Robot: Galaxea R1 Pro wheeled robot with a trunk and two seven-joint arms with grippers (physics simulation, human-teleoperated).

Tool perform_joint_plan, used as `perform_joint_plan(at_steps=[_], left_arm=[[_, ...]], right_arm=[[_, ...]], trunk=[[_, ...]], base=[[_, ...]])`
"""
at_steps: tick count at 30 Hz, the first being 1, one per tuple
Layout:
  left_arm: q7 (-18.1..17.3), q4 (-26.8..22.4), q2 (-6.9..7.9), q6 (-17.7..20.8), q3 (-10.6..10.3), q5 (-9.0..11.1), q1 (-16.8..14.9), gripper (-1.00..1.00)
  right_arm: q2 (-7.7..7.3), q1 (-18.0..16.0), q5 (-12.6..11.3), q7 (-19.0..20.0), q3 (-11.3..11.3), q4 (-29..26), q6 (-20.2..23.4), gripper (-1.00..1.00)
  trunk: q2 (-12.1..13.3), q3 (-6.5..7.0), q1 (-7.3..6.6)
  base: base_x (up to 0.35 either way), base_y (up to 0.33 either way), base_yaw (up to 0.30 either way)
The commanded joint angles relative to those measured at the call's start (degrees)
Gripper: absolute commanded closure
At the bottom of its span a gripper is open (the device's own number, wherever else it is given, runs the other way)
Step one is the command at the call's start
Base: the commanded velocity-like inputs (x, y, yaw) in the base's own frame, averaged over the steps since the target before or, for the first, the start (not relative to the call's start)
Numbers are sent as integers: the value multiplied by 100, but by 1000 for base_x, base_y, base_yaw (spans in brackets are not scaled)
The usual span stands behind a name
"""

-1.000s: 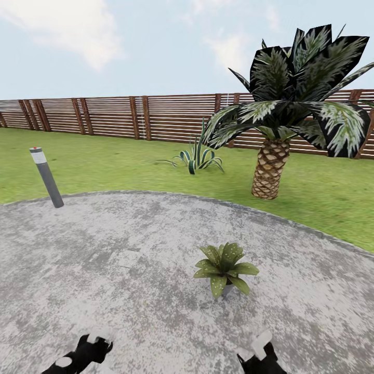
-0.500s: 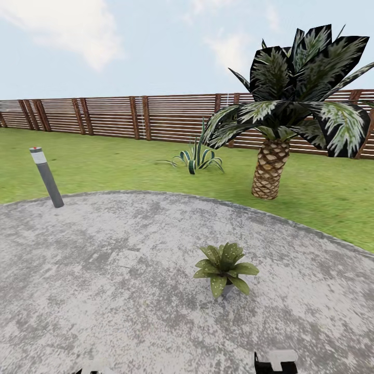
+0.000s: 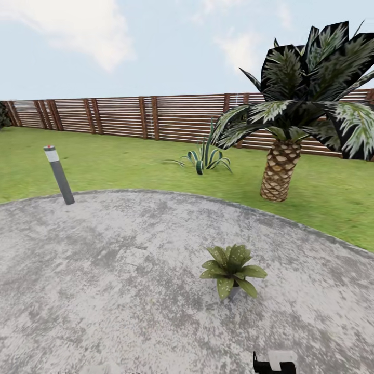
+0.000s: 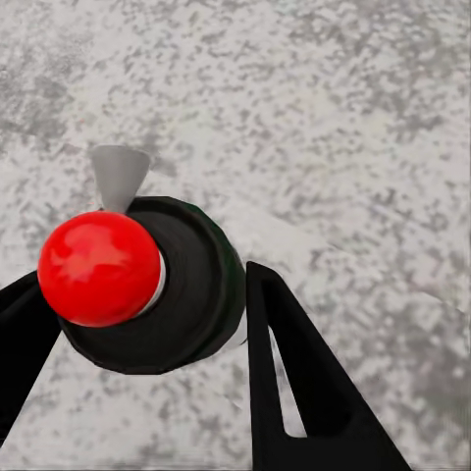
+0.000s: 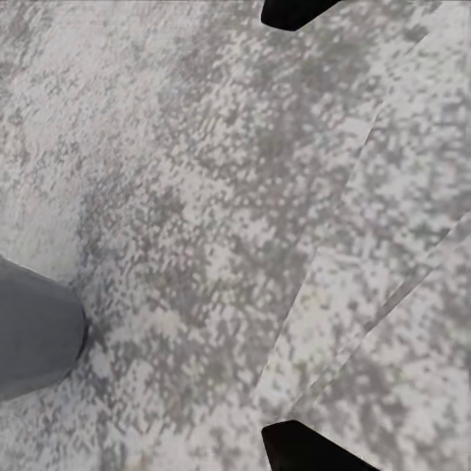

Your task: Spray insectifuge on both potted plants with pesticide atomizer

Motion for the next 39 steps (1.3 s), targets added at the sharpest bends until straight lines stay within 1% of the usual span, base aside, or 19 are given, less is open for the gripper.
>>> perform_joint_plan(at_steps=[1,6,12,13,14,15,16,29,39], left_arm=[[25,10,0,-21,37,-57,-5,100],[26,10,-1,-21,35,80,-3,100],[76,10,-1,-43,39,187,11,100],[90,6,2,-63,40,278,13,100],[98,1,9,-85,38,467,28,100],[98,-8,8,-91,28,609,43,100],[95,-11,8,-91,20,665,48,100],[33,0,8,-100,-20,702,59,100],[33,1,8,-100,-13,736,74,100]], right_arm=[[-2,-2,63,-36,-32,8,-13,-100],[1,-4,64,-37,-29,14,-18,-100],[38,-2,72,-32,-27,26,-20,-100],[39,-1,73,-31,-27,27,-20,-100],[39,-1,77,-31,-27,27,-21,-100],[40,-1,84,-31,-27,33,-21,-100],[40,-3,89,-31,-27,35,-21,-100],[40,-1,92,-31,-27,37,-21,-100],[40,-1,92,-30,-27,37,-21,-100]], trunk=[[-2,-5,-1],[-2,-5,-1],[-2,-5,-1],[-2,-5,-1],[-2,-5,-1],[-2,-5,-1],[-2,-5,-1],[-2,-5,-1],[-2,-5,-1]], base=[[0,0,273],[0,0,277],[0,0,279],[0,0,279],[0,0,279],[0,0,279],[0,0,279],[0,6,279],[0,258,279]])
